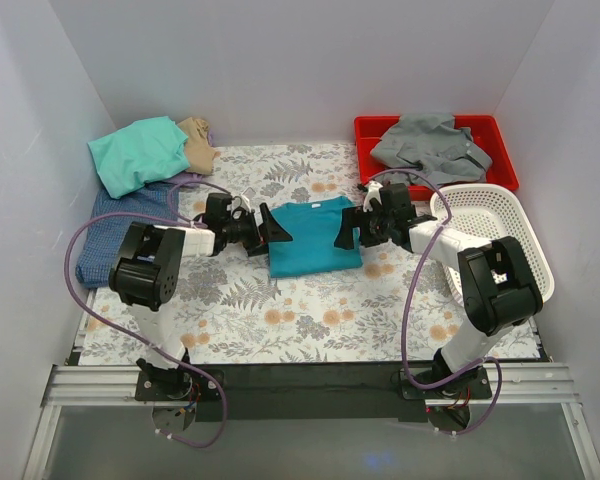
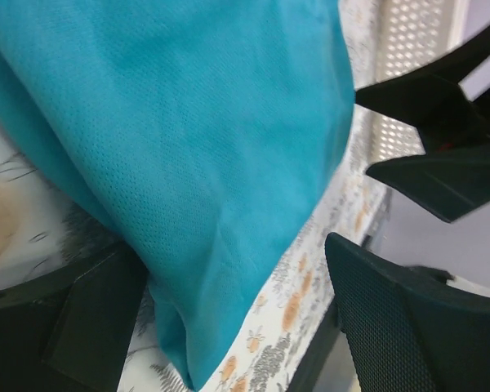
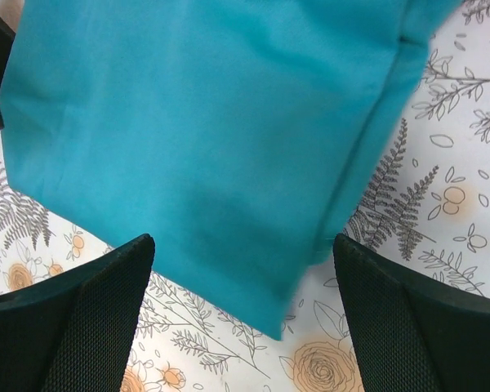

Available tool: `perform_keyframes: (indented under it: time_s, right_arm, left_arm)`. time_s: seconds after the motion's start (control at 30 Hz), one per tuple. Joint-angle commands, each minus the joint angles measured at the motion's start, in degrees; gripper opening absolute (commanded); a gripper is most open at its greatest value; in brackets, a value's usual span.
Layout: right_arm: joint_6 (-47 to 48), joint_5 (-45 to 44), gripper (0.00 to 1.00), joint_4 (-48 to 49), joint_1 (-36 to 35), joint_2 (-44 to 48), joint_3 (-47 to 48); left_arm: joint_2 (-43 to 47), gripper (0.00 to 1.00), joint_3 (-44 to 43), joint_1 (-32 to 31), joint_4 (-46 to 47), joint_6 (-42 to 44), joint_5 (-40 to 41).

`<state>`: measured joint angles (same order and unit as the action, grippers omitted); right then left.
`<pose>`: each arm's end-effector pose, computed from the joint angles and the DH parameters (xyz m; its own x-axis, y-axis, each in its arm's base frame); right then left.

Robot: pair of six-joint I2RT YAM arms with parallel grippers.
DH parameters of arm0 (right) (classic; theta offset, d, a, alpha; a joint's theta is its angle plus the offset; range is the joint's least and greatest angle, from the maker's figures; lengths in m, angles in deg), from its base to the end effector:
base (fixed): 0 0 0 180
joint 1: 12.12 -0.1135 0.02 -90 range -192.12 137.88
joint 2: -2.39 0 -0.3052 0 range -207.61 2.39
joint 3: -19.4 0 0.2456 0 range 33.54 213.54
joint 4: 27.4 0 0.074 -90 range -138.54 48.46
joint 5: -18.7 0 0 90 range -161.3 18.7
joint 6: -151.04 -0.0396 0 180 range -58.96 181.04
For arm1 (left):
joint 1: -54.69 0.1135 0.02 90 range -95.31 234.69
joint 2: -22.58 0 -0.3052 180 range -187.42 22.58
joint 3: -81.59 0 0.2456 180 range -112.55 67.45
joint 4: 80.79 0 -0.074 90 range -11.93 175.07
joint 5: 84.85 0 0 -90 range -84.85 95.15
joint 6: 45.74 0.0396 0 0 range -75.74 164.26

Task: Fold and stack the t-shirts
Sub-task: Neatly place the folded tshirt to the corner

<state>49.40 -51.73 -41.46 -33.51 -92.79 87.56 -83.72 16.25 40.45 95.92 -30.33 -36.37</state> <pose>0.3213 0.1401 0.2327 -0.7160 -0.0763 -0.6939 -0.4434 0.8175 0.3677 0.3477 -0.1153 0.1731 -0.8010 -0.5414 0.2556 -0.4808 0.3273 -0.8135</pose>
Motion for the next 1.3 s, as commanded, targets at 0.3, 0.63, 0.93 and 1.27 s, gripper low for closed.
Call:
perform_keyframes:
  time_s: [0.3, 0.63, 0.93, 1.27]
  right_arm:
    - [1.88, -2.43, 0.94, -2.53, 0.91, 3.68, -3.31]
    - [2.15, -1.47, 0.94, -4.03, 1.17, 4.91, -2.52]
    - [1.62, -1.47, 0.94, -5.17, 1.17, 11.06, -2.60]
    - [1.88, -1.82, 0.94, -5.97, 1.26, 11.77, -2.08]
  left_arm:
    - [-15.60, 0.58, -0.74, -2.81, 17.18, -12.16, -7.79]
    - [-21.05, 0.00, -5.49, -4.04, 19.47, -14.09, -9.28]
    - [-13.07, 0.00, -11.54, -4.13, 10.52, -8.30, -8.23]
    - [-5.59, 0.00, -33.13, -4.13, -24.07, 13.57, 4.06]
